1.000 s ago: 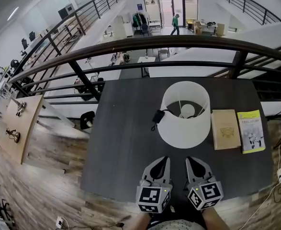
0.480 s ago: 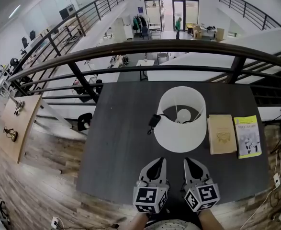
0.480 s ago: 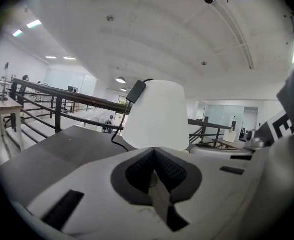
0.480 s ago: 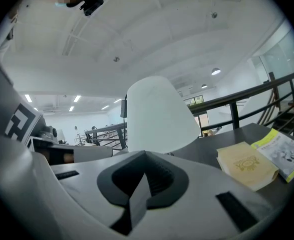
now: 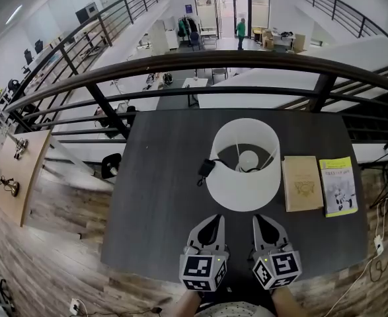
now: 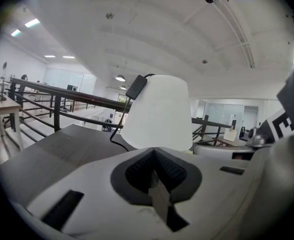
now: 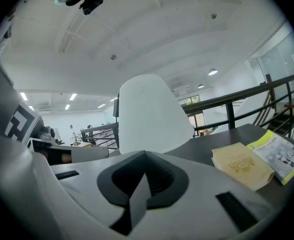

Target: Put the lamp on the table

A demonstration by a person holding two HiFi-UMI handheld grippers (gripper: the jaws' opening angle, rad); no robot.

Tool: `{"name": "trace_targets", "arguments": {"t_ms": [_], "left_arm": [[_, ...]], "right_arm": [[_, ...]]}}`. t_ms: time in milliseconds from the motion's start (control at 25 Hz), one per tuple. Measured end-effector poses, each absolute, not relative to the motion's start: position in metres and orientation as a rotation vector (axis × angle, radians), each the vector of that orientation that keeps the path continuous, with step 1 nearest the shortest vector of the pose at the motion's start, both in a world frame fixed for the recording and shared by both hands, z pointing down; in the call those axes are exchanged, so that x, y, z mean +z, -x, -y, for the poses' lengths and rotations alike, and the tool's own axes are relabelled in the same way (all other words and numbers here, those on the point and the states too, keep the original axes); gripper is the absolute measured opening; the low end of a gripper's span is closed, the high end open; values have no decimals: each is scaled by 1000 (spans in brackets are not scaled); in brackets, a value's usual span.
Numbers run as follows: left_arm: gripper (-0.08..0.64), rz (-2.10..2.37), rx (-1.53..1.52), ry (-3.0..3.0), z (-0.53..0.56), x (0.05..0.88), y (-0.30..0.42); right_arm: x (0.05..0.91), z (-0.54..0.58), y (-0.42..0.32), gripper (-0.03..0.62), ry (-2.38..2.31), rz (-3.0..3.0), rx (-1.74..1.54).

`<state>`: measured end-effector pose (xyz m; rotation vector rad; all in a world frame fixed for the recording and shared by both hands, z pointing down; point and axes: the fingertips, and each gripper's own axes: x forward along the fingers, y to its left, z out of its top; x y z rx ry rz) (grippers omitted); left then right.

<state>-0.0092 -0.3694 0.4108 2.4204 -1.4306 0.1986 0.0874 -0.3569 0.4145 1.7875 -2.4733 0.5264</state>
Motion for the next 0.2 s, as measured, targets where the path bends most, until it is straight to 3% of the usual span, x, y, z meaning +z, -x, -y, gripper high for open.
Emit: {"name": "trace_targets", "arguments": {"t_ms": [200], "left_arm": [[6,1408,211,-2424,373,414,3]], "right_arm": [[419,359,-90,8,-1784,2456,547]]}}
